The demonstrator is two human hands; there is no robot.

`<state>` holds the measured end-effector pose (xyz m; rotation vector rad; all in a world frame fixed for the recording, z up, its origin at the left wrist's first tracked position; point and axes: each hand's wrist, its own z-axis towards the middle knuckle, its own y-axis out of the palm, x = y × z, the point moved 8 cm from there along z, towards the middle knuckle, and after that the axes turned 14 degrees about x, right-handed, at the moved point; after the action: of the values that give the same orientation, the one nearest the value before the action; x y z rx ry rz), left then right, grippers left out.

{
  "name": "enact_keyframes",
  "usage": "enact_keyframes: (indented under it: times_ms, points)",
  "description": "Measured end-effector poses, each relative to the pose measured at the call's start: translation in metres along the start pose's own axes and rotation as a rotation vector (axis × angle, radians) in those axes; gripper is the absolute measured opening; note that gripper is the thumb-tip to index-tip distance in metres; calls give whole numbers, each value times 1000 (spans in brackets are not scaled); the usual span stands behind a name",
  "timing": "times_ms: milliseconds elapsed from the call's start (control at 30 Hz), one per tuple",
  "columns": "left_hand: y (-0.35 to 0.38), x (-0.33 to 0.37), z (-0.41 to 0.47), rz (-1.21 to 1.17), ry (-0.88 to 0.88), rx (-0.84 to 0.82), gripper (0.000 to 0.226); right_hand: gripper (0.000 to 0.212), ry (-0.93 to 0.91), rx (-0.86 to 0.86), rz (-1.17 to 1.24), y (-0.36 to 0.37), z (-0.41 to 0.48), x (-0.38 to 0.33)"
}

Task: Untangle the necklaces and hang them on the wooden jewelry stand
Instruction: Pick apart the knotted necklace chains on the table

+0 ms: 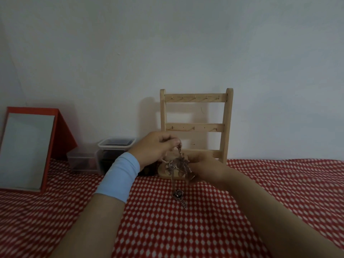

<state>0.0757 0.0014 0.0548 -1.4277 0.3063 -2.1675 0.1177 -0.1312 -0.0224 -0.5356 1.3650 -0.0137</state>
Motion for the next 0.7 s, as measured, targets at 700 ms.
enact_keyframes:
  times_ms: [700]
  points:
    - [13, -27, 7, -24, -147, 36, 21, 6, -140, 263, 133, -28, 3, -22]
